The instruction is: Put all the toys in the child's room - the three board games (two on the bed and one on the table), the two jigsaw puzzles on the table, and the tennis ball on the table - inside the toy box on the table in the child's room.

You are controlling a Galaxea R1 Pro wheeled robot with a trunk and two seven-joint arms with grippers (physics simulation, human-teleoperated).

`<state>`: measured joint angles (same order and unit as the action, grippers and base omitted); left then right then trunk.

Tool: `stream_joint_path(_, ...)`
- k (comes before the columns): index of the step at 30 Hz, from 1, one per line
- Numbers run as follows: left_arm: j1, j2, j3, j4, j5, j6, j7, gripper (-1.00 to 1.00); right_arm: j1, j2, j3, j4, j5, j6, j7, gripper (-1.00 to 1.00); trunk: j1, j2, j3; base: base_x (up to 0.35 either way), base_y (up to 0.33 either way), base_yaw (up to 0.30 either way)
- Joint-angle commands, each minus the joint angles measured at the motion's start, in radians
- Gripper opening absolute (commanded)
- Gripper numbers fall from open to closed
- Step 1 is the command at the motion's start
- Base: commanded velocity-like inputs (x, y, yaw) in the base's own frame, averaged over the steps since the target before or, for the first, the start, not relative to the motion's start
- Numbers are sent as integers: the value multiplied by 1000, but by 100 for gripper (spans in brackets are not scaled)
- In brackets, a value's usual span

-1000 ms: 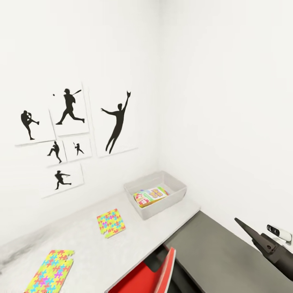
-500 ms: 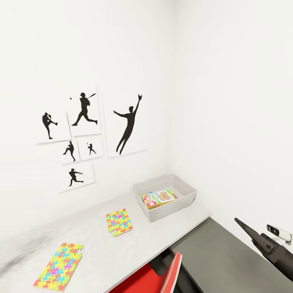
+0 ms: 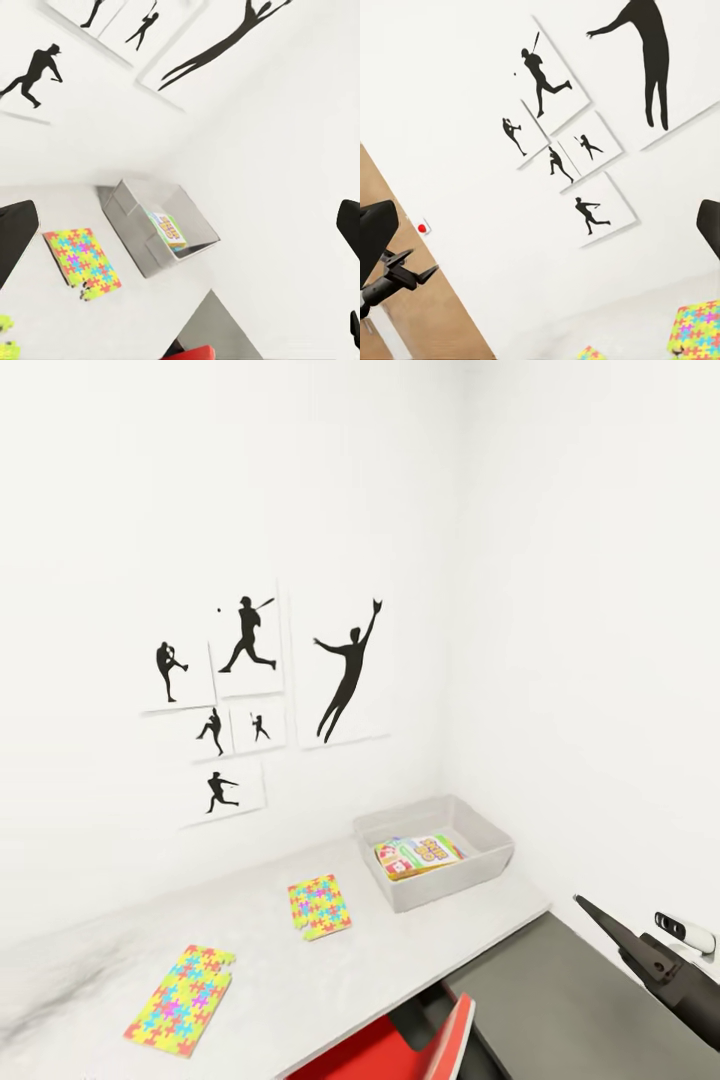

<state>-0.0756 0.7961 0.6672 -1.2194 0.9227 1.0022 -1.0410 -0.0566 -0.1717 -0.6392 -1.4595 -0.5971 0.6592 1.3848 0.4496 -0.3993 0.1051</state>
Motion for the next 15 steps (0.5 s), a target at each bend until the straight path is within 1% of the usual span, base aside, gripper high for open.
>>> stream_joint_path(1,-1,0,0,0,-1,4,-2,100,0,0,-1,0,-3,10,2,100,0,-1,1,0,0,208)
stream_joint_path(6,-1,0,-2,-1,-1,4,-2,100,0,0,-1,1,-3,10,1,100,0,-1,7,-40,39,208)
stream_joint_path(15,-2,0,-3,-2,-1,4,-2,100,0,0,1,2,-3,10,-2,100,0,-1,18,-75,156,208)
